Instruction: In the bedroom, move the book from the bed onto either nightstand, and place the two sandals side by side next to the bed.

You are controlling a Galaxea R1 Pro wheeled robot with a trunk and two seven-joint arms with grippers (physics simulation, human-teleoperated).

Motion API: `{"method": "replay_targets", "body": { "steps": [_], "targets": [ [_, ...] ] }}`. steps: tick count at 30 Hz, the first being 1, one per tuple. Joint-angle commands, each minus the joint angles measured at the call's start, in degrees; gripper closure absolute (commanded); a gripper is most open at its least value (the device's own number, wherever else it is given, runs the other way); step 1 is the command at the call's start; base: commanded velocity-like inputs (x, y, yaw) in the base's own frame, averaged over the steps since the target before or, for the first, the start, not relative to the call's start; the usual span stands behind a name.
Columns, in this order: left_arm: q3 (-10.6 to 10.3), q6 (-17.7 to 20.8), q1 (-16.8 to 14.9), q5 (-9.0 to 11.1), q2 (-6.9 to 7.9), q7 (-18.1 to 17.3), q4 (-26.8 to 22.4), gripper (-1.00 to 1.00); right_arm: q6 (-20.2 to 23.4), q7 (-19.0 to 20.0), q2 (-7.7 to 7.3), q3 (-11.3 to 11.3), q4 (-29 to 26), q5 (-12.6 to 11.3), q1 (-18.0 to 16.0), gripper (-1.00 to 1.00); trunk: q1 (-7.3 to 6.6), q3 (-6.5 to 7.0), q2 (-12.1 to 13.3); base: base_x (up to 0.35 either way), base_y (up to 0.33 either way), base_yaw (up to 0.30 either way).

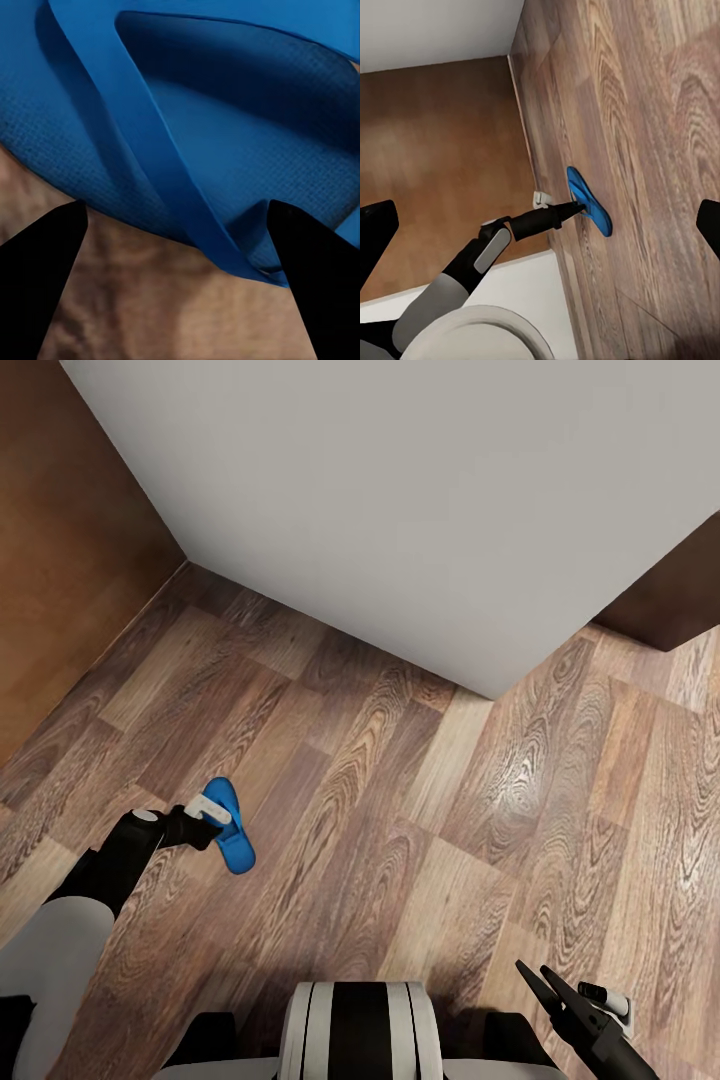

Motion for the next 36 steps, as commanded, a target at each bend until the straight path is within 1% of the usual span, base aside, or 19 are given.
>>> {"method": "replay_targets", "body": {
  "steps": [1,13,14,26,36],
  "targets": [
    [0.17,0.15,0.05,-0.25,-0.05,-0.38,-0.11,1.00,0.60,0.11,-0.01,0.01,0.00,-0.24,-0.01,-1.00,0.07,-0.04,-0.01,0.000,0.000,0.000],
    [0.22,0.14,0.05,-0.20,0.00,-0.37,-0.11,1.00,0.60,0.11,0.00,0.01,0.00,-0.24,-0.01,-1.00,0.07,-0.04,-0.01,0.000,0.000,0.000],
    [0.09,0.22,0.04,-0.60,-0.14,-0.21,-0.11,1.00,0.60,0.11,0.01,0.08,0.00,-0.24,-0.01,-1.00,0.07,-0.04,-0.01,0.000,0.000,0.000],
    [0.11,0.24,0.05,-0.74,-0.08,-0.12,-0.11,1.00,0.60,0.11,0.06,0.10,0.00,-0.24,-0.01,-1.00,0.07,-0.04,-0.01,0.000,0.000,0.000],
    [0.11,0.41,0.05,-0.60,-0.06,-0.25,-0.11,1.00,0.60,0.11,0.07,0.10,0.00,-0.20,-0.02,-1.00,-0.18,2.18,0.13,0.000,0.000,0.000]
  ]
}}
